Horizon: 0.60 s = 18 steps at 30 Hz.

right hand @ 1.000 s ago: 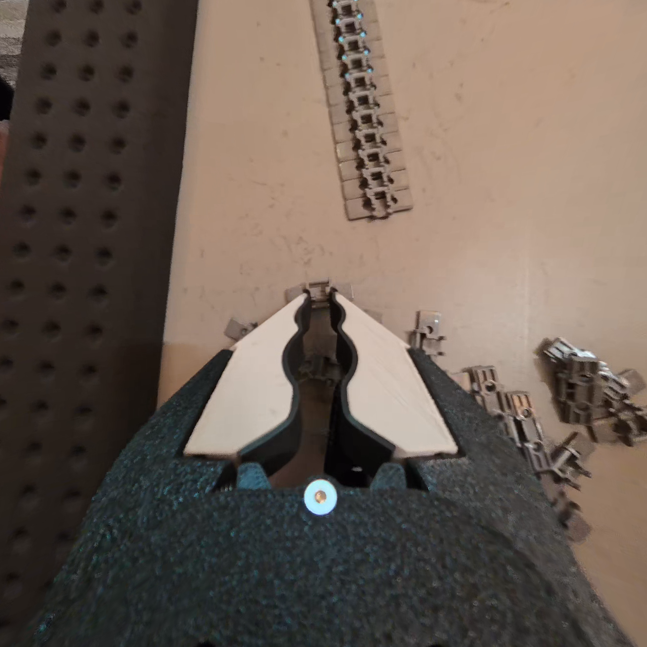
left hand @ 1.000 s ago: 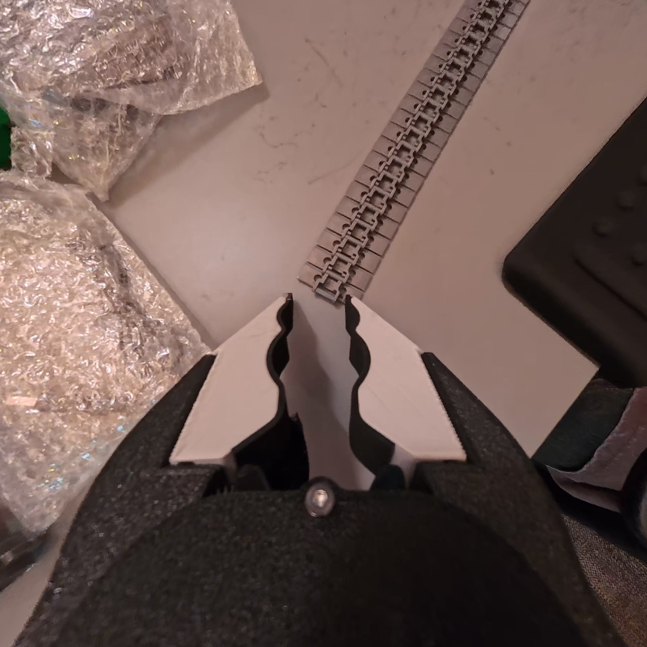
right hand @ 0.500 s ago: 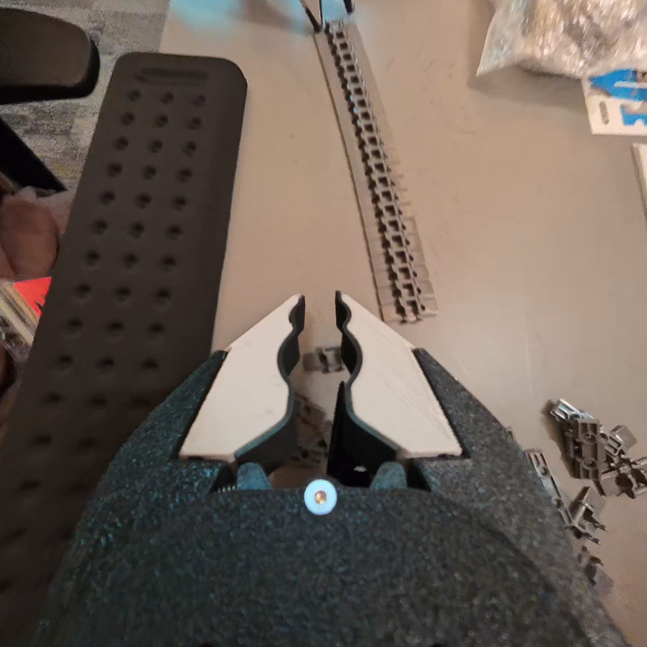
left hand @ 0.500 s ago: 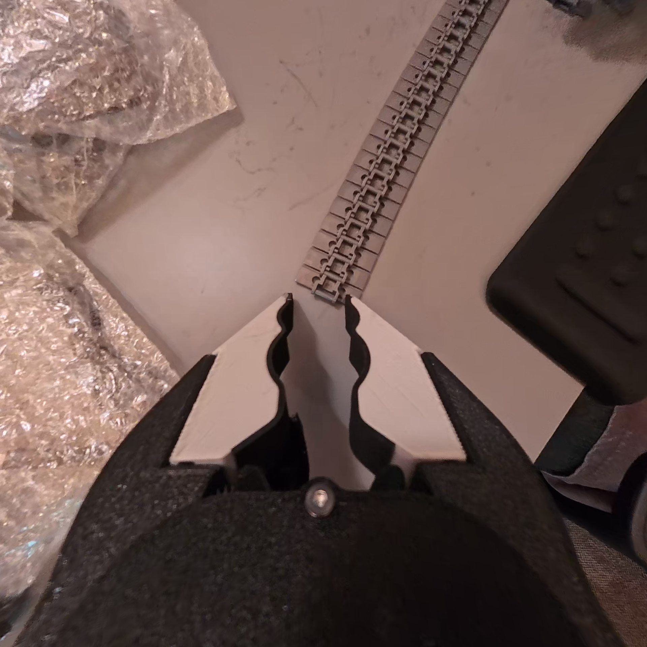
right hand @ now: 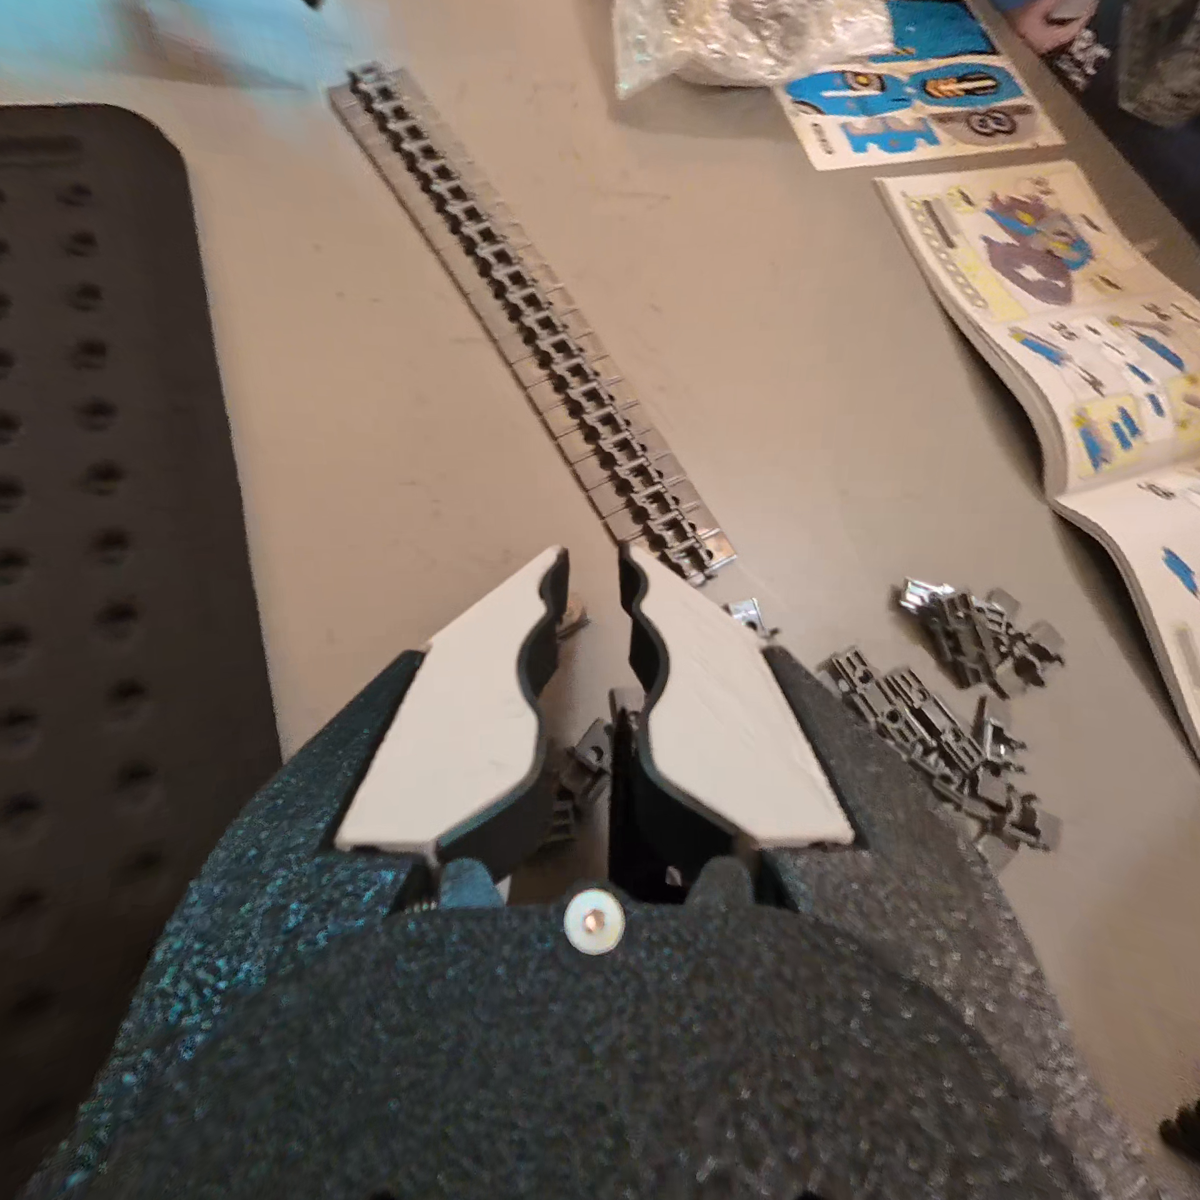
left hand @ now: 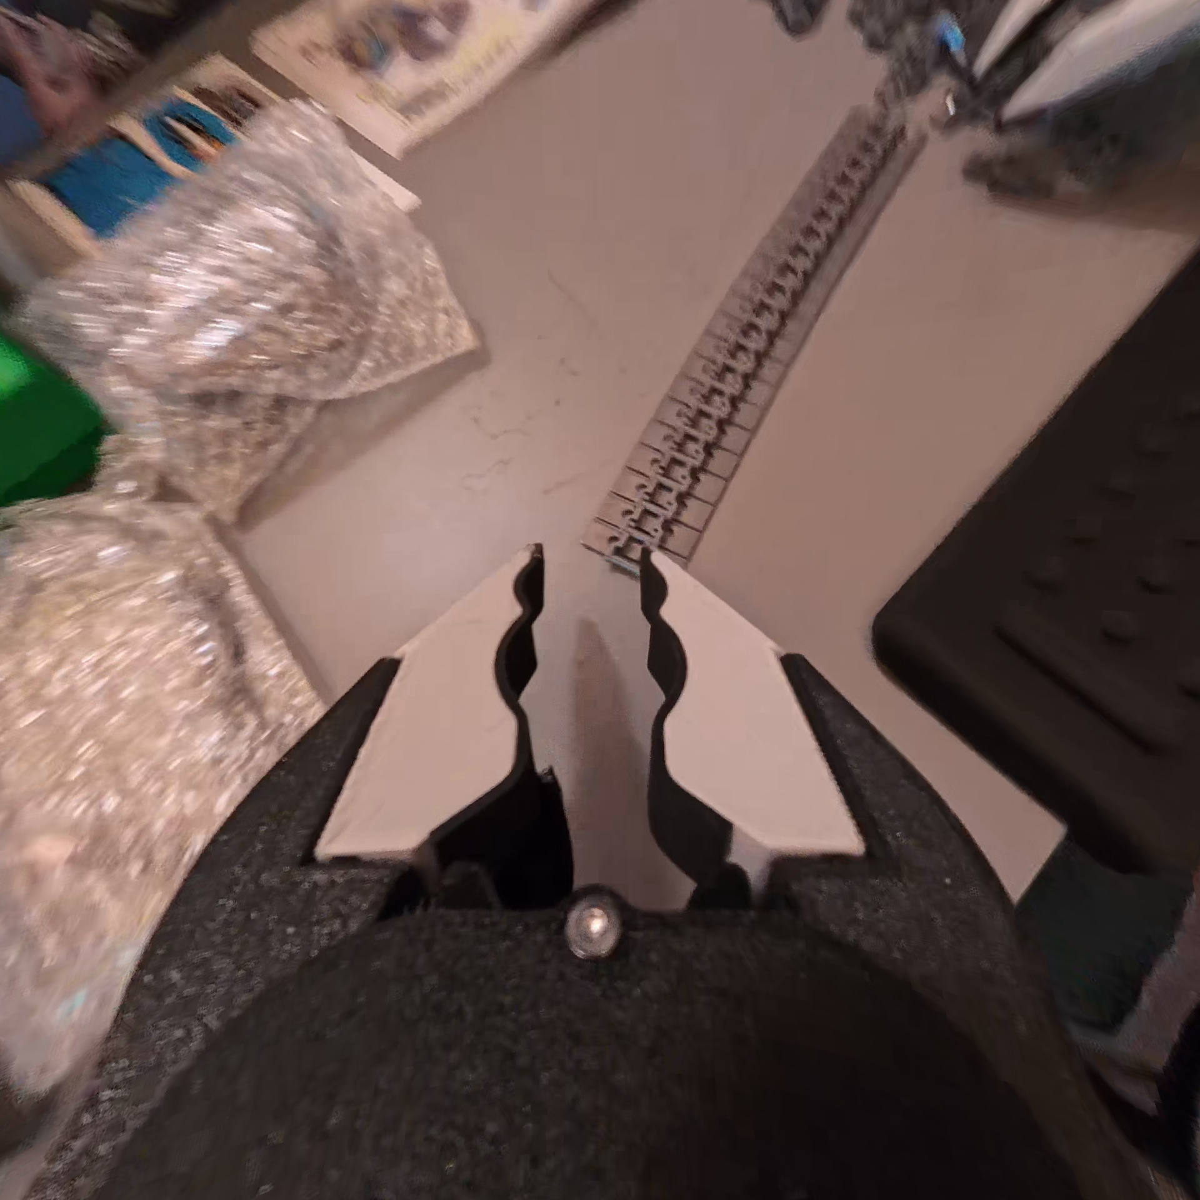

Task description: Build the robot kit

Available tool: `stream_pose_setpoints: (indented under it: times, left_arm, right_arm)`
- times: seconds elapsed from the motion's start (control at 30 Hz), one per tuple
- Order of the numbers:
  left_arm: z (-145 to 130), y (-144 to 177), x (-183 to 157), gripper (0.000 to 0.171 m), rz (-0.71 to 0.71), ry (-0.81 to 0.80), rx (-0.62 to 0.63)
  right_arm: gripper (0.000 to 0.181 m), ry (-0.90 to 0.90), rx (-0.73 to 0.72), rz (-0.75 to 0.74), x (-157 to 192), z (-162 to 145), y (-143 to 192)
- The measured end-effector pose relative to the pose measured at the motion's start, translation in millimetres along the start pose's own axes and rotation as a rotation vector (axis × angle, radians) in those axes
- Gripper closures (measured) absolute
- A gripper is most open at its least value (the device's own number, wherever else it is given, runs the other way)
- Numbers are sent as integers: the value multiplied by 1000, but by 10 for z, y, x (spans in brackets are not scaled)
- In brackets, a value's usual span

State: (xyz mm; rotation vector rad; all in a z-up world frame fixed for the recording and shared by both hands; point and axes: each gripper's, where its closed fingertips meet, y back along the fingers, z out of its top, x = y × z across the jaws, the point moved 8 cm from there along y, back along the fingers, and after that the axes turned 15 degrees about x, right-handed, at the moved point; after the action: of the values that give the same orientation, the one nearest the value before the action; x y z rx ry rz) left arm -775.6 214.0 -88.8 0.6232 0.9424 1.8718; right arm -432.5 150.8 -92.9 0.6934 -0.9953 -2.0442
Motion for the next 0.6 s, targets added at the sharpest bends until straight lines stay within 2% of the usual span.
stream_pose_setpoints:
  times: [0.13,0.2,0.3,0.6]
  left_arm:
    - [-115,225,25,146,232,183,-224]
    - [-157,242,-7,147,328,200,-283]
    - [-127,258,-17,151,464,150,-307]
    - [-18,57,78,151,477,87,-229]
  right_arm:
    - [179,-108,50,-99,-77,-56,-36]
    - [181,-139,59,-98,-64,-48,-71]
    - [181,-159,88,-141,-84,-38,-129]
    - [181,-196,141,-122,-100,40,-180]
